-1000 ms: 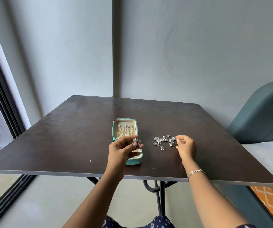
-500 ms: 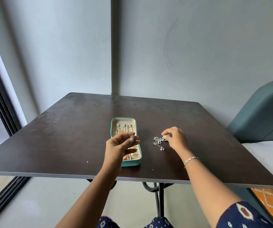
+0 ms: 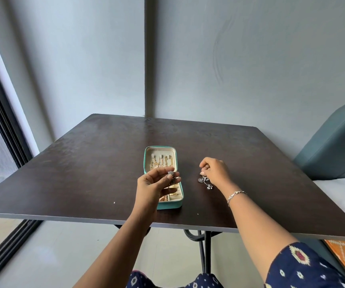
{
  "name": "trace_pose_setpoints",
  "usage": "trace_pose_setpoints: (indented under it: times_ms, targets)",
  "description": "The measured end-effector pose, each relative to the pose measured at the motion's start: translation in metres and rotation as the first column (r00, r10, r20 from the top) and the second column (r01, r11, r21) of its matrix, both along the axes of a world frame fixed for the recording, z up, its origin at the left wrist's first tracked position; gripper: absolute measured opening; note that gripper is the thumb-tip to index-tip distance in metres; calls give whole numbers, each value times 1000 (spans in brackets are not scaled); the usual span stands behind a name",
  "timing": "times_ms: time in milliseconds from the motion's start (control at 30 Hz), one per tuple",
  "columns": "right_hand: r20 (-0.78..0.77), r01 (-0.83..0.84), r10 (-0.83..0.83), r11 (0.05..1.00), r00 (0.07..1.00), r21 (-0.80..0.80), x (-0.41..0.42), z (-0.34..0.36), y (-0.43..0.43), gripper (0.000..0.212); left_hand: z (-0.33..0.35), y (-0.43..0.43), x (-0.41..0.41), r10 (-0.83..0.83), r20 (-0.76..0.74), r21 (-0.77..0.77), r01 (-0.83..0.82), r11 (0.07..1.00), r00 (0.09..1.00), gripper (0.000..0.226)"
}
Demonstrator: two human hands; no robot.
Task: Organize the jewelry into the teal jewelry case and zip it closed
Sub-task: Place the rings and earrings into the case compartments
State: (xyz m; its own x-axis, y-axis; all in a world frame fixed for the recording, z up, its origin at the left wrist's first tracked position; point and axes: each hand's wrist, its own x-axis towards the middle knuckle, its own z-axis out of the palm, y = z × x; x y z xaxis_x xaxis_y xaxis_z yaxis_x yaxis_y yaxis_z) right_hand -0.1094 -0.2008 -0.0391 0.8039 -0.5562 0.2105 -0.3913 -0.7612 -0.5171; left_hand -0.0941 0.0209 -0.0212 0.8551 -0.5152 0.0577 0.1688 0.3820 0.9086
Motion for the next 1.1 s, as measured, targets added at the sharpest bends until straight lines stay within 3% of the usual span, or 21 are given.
trace_pose_setpoints:
  times_ms: [167, 267, 467, 533, 667, 867, 967, 1100]
  targets:
    - [7, 5, -5, 1000, 1000, 27, -2, -3, -5, 17, -3, 0, 1, 7, -8, 9, -7, 1000, 1000, 18]
    - [99, -1, -5, 998, 995, 66, -5, -1, -9, 18, -3, 0, 0, 3, -12, -5, -3, 1000, 1000, 17]
    - [365, -93, -68, 909, 928, 406, -17, 15, -9, 25, -2, 0, 0, 2, -15, -17, -2, 1000, 1000, 16]
    - [412, -190, -76, 802, 908, 566, -23, 22, -2, 25, -2, -1, -2, 0, -17, -15, -1, 1000, 1000, 16]
    - [409, -314, -113, 472, 905, 824, -34, 34, 21, 24, 2, -2, -5, 6, 1, -20, -6, 1000, 1000, 15]
    - [405, -406, -152, 26, 902, 913, -46, 36, 58, 27, 10, -6, -14, 11, 34, -38, -10, 999, 999, 13]
    - [390, -406, -172, -63, 904, 912, -49, 35, 72, 27, 13, -6, -16, 30, 59, -30, -28, 999, 998, 12]
    - [385, -408, -179, -111, 905, 906, -51, 34, 86, 26, 18, -6, -19, 38, 82, -30, -35, 999, 996, 15]
